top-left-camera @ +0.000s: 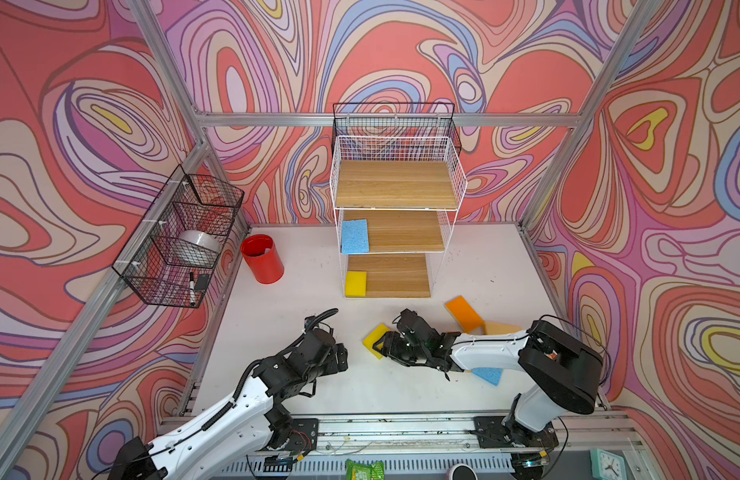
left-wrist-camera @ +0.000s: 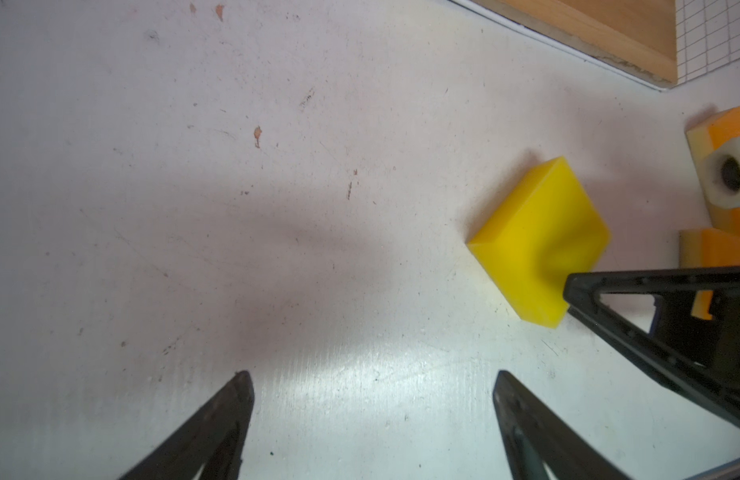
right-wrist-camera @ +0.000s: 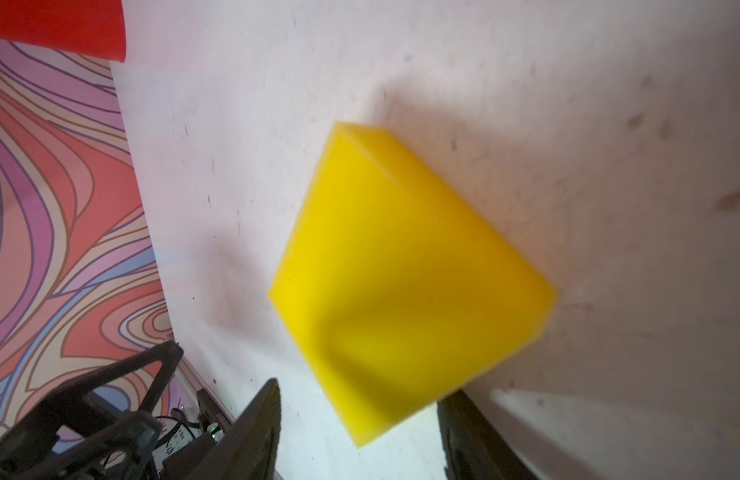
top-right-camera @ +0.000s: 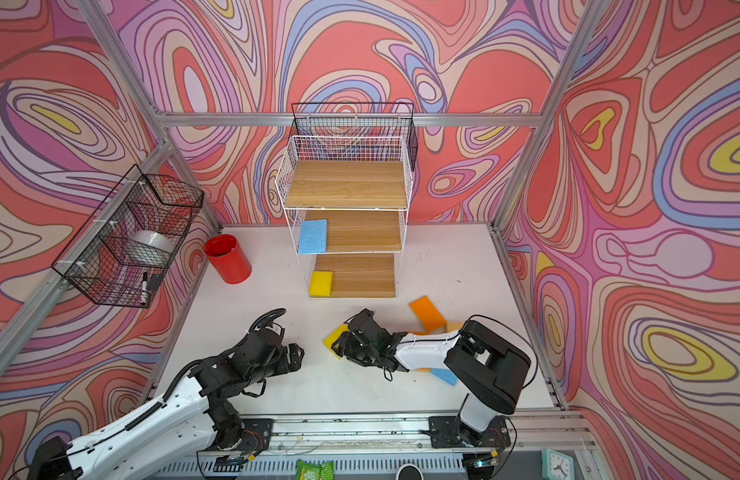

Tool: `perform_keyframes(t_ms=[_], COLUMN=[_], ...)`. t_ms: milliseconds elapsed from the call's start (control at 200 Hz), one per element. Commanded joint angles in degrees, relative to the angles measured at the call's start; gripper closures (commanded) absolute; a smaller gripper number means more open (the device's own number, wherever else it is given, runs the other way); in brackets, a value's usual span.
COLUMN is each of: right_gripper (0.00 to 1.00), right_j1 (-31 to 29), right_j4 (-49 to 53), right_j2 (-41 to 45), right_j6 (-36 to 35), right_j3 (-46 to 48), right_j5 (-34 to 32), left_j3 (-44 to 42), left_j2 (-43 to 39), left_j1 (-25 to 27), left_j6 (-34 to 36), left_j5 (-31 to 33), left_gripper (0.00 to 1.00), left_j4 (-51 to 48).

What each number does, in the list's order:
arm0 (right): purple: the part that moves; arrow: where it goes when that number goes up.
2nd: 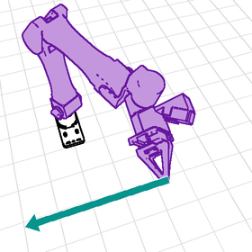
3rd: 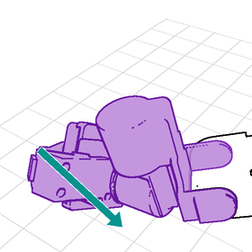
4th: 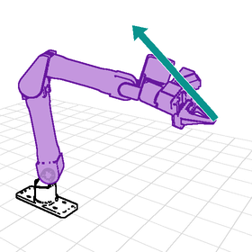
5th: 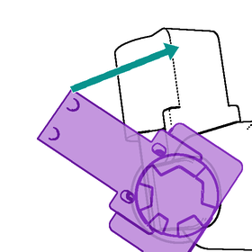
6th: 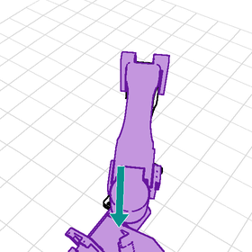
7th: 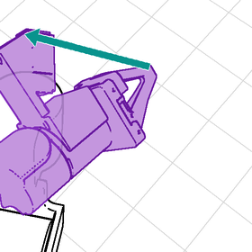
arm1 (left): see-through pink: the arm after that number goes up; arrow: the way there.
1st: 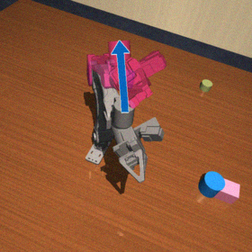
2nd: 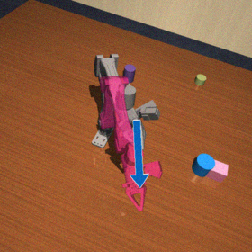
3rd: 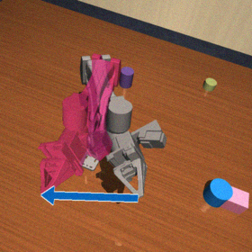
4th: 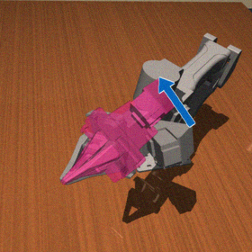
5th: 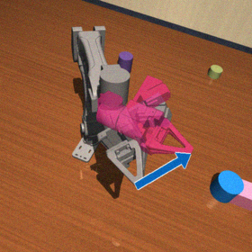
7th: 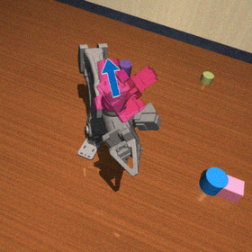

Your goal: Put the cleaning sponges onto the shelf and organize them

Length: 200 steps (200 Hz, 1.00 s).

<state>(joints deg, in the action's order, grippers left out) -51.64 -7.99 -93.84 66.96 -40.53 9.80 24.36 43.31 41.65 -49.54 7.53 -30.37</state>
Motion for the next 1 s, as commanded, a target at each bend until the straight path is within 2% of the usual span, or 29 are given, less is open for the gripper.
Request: perform_keyframes(t_ms=[0,265,431,721,886,996], right_gripper=[0.38,0.37,0.37,0.36,0.36,0.39], right_j1=[1.95,3.97,4.33,5.62,5.62,5.63], right_j4=[3.93,4.61,10.31,12.95,17.89,17.69], right_j2=[-0.31,1.45,-1.63,-4.59,-1.81,1.66], right_j6=[-3.38,-9.94,-15.63,-17.87,-18.55,-15.81], right_j3=[-2.37,-3.78,-10.16,-14.92,-15.40,-11.75], right_j5=[-0.66,-1.19,0.42,1.55,-0.29,0.32], left_j3=[-1.27,-1.47,-2.01,-2.31,-2.43,-2.21], left_j2=[-1.10,-0.52,-0.33,-4.59,-6.11,-5.79], left_j1=[-0.51,-1.16,-1.31,-1.64,-1.92,-2.16], left_j6=[0.23,0.89,0.89,0.76,1.16,1.89], left_j5=[0.94,0.98,0.82,1.60,1.79,1.28], left_gripper=[0.08,0.07,0.07,0.07,0.07,0.06], left_j4=[-0.57,-0.22,-0.03,-3.41,-4.04,-3.45])
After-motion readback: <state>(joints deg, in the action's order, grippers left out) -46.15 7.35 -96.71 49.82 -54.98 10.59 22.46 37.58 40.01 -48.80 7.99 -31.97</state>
